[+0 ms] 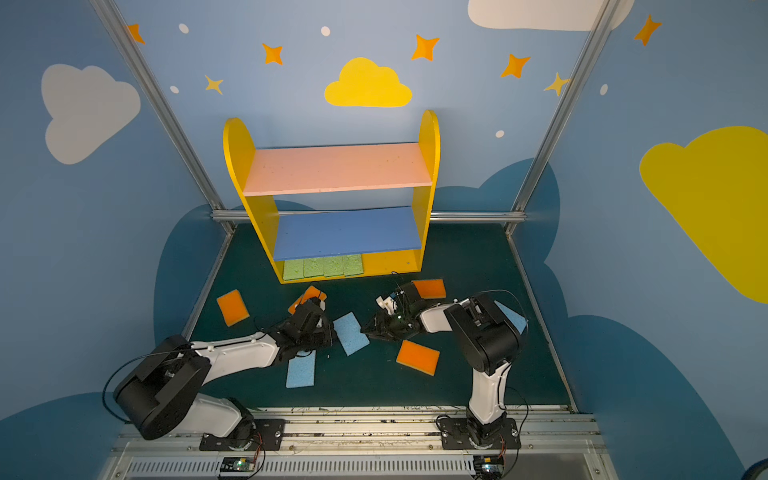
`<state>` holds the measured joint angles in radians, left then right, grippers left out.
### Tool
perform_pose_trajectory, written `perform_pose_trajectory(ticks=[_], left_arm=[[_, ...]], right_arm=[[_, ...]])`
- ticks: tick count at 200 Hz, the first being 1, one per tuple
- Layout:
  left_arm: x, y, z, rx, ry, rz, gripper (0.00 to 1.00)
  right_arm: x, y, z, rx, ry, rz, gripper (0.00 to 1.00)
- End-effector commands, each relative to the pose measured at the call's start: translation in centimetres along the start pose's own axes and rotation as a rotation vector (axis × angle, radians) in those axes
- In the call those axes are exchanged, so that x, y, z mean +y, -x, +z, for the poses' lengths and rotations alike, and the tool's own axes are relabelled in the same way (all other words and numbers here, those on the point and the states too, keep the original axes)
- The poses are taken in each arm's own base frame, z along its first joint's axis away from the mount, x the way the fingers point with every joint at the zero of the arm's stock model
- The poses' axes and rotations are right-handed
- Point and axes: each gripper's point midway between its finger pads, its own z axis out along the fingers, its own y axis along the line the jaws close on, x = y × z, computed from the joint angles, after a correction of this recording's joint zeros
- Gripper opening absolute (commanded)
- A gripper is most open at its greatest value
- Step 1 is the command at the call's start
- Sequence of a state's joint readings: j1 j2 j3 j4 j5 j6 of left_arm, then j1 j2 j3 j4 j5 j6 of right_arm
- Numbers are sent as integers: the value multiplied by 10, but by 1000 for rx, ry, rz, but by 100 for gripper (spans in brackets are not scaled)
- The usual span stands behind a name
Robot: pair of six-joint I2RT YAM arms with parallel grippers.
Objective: Place and organize the cleaning sponges onto the shelf
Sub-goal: 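Grasp the blue sponge on its edge with the right gripper, then carry the upright blue sponge into the middle shelf level with the right gripper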
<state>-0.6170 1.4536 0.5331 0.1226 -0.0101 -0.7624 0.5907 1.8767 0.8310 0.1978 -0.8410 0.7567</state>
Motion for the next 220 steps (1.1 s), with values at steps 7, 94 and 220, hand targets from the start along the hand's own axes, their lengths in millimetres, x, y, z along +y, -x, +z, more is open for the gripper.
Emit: perform_pose_trajectory(ticks=[7, 94, 220], left_arm=[[-4, 2, -4, -16, -31, 9, 3], [-10, 6, -13, -31, -55, 14, 3], [20, 34, -107, -273, 25, 42, 99]], right_arm=[[-4, -13, 3, 34, -88, -4, 48], [1, -8, 4, 19, -123, -44, 7], [74, 41, -28, -87, -15, -162, 0]])
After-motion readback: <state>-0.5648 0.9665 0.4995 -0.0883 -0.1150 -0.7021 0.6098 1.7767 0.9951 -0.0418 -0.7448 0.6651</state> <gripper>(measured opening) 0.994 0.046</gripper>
